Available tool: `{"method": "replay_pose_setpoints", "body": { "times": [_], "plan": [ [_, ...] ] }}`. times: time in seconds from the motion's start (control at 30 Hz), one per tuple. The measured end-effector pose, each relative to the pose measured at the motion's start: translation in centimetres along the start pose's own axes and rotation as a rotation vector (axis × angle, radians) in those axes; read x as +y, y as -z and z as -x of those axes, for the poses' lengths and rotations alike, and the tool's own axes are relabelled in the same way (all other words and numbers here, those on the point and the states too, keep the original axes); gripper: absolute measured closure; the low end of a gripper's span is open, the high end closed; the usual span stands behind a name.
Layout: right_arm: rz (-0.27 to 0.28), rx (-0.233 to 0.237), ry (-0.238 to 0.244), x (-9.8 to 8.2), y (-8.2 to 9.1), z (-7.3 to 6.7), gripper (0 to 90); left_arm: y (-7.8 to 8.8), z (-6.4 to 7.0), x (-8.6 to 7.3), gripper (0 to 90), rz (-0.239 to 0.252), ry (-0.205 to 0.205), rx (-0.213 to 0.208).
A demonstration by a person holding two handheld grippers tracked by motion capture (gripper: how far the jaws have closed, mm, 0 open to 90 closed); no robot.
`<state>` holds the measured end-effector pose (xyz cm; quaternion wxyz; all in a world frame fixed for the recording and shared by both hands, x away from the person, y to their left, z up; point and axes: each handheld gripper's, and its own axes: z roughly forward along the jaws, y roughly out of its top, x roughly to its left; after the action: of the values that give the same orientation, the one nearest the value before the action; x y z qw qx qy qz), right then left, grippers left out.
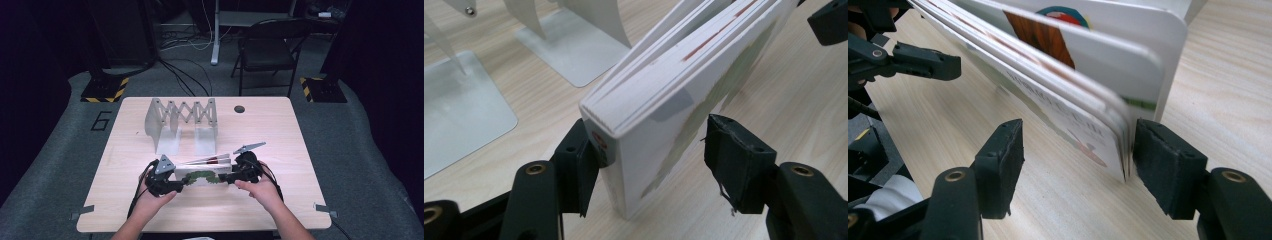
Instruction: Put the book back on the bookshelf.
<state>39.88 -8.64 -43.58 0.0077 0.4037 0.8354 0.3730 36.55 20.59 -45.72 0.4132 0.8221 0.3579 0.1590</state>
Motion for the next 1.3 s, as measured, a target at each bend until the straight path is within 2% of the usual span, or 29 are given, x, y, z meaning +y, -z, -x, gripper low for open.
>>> {"method": "replay_pose_setpoints", "body": {
  "times": [0.03,0.13,0.17,0.23,0.27,0.5,0.63,0.77,0.8,0.93,1.13,1.3],
  "plan": [
    [0.003,0.000,-0.008,-0.1,0.0,0.0,37.0,-0.1,-0.2,0.1,39.5,0.004,-0.003,-0.015],
    [0.000,0.000,-0.025,-0.4,0.2,0.0,37.0,-0.3,-0.2,0.4,36.0,0.014,-0.010,-0.014],
    [0.004,-0.006,-0.009,-0.6,0.2,0.2,37.0,-0.4,-0.2,0.5,35.2,0.012,-0.015,-0.012],
    [0.007,-0.008,-0.024,-0.8,0.3,0.2,37.0,-0.6,-0.2,0.6,32.9,0.014,-0.015,-0.019],
    [0.002,-0.010,-0.030,-0.9,0.4,0.3,37.0,-0.7,-0.2,0.7,32.6,0.010,-0.028,-0.022],
    [0.009,-0.018,-0.052,-1.3,0.5,0.7,37.5,-0.9,0.1,1.0,33.0,0.045,-0.035,-0.038],
    [0.006,-0.017,-0.054,-1.4,0.4,0.7,38.3,-0.9,0.1,1.0,34.0,0.046,-0.041,-0.033],
    [0.006,-0.012,-0.042,-1.3,0.3,0.5,39.4,-0.6,0.1,0.9,40.2,0.041,-0.048,-0.050],
    [0.006,-0.012,-0.041,-1.3,0.3,0.5,39.6,-0.5,0.3,0.9,41.8,0.042,-0.042,-0.055],
    [0.015,-0.025,-0.039,-1.3,0.3,0.7,39.3,-0.3,1.0,0.8,48.5,0.032,-0.061,-0.063],
    [0.023,-0.038,-0.054,-1.3,0.4,1.0,39.1,0.1,2.1,0.6,55.8,0.024,-0.082,-0.097],
    [0.039,-0.042,-0.046,-1.4,0.4,1.4,39.1,0.2,2.7,0.7,60.4,0.018,-0.097,-0.127]
  ]
}}
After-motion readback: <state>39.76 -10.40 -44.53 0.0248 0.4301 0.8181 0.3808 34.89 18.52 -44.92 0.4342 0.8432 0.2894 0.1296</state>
